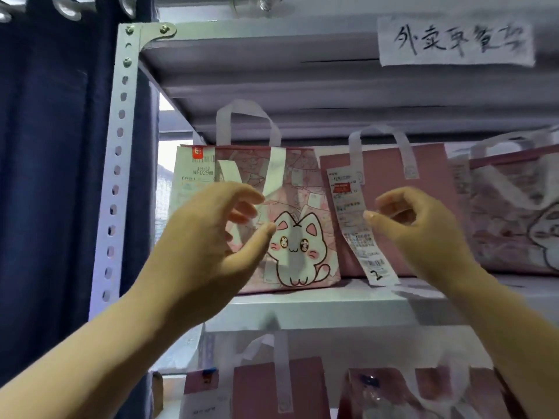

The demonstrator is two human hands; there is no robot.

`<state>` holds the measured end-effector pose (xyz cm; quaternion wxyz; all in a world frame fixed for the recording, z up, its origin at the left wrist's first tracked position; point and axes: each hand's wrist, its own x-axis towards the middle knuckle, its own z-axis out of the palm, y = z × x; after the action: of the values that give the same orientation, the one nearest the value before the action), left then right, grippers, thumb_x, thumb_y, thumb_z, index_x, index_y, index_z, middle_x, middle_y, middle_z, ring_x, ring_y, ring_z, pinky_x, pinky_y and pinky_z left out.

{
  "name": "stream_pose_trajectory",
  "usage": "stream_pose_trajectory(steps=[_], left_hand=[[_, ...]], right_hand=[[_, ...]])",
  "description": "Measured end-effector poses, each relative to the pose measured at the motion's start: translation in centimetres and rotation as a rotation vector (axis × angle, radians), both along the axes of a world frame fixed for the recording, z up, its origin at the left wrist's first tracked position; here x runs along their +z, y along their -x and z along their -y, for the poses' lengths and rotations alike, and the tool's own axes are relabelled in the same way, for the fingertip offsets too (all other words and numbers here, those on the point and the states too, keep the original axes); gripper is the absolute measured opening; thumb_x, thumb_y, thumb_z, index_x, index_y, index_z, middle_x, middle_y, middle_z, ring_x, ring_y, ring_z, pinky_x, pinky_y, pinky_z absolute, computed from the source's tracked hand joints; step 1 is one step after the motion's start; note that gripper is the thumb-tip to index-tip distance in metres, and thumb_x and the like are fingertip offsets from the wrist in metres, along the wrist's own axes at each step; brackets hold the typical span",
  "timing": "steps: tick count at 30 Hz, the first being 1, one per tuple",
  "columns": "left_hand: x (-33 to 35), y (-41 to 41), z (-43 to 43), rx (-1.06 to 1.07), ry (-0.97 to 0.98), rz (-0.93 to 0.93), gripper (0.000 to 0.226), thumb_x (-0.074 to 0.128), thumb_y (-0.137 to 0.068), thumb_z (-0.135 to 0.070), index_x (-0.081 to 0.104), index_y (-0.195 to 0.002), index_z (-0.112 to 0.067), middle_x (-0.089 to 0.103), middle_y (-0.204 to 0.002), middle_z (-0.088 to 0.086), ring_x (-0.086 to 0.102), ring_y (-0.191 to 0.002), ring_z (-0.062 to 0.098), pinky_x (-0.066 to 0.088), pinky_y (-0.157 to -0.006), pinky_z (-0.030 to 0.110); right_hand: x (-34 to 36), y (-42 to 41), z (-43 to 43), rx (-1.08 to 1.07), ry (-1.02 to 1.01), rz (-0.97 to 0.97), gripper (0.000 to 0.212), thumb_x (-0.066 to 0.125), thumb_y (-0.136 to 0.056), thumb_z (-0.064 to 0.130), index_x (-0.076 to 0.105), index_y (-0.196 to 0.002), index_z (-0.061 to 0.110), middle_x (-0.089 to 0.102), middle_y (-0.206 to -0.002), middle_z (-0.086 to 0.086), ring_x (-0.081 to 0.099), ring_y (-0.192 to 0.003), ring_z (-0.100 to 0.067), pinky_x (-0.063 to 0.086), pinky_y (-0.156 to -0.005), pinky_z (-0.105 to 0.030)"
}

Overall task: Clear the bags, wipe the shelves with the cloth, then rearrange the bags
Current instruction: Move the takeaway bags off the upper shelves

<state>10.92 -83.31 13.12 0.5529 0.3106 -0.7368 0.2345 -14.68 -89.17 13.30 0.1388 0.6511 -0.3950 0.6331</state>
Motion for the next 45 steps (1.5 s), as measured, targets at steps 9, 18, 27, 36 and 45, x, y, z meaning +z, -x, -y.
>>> stream_pose_trajectory(steps=[9, 18, 27, 36, 45], left_hand=[[0.1, 8.2, 3.3, -0.012, -0.017, 0.116, 0.04, 0.051, -0.077, -0.049, 0.059, -0.108, -0.025, 0.056, -0.099, -0.014, 0.052, -0.085, 0.0, 0.041, -0.069, 0.01], [0.1, 13.9, 8.2, 0.394, -0.124, 0.252, 0.059, 0.048, -0.085, -0.055, 0.036, -0.138, -0.032, 0.029, -0.149, -0.008, 0.014, -0.137, 0.019, 0.017, -0.113, 0.04], [0.0, 14.8, 10.5, 0.741, -0.17, 0.466, 0.042, 0.036, -0.091, -0.035, 0.042, -0.132, -0.041, 0.02, -0.15, -0.021, 0.005, -0.139, 0.023, -0.008, -0.1, 0.055], [-0.6, 14.2, 11.2, 0.779, -0.054, 0.514, 0.038, 0.034, -0.089, -0.032, 0.063, -0.111, -0.022, 0.052, -0.127, -0.005, 0.031, -0.126, 0.029, 0.033, -0.1, 0.043], [-0.5, 13.1, 11.9, 0.726, -0.041, 0.536, 0.043, 0.029, -0.091, -0.031, 0.06, -0.118, -0.019, 0.052, -0.128, -0.002, 0.031, -0.127, 0.029, 0.035, -0.101, 0.04]], right_hand=[[0.0, 9.7, -1.0, -0.283, -0.021, -0.071, 0.027, 0.07, -0.081, 0.036, 0.054, -0.101, 0.027, 0.057, -0.091, 0.013, 0.056, -0.082, -0.007, 0.043, -0.069, -0.022], [2.4, 15.7, 1.4, -0.25, -0.408, -0.22, 0.022, 0.063, -0.086, 0.021, 0.06, -0.078, 0.041, 0.061, -0.064, 0.015, 0.057, -0.059, 0.0, 0.046, -0.052, -0.017], [3.1, 17.5, 5.0, -0.261, -0.575, -0.07, 0.016, 0.05, -0.082, 0.0, 0.057, -0.068, -0.002, 0.06, -0.072, -0.02, 0.059, -0.072, -0.031, 0.049, -0.062, -0.034], [2.6, 18.5, 5.3, -0.124, -0.575, 0.069, 0.014, 0.05, -0.088, 0.006, 0.057, -0.098, -0.002, 0.064, -0.091, -0.024, 0.063, -0.079, -0.039, 0.056, -0.064, -0.044], [2.8, 17.3, 6.3, -0.121, -0.608, 0.112, 0.014, 0.046, -0.094, 0.006, 0.05, -0.081, 0.01, 0.058, -0.076, -0.013, 0.061, -0.052, -0.027, 0.044, -0.031, -0.023]])
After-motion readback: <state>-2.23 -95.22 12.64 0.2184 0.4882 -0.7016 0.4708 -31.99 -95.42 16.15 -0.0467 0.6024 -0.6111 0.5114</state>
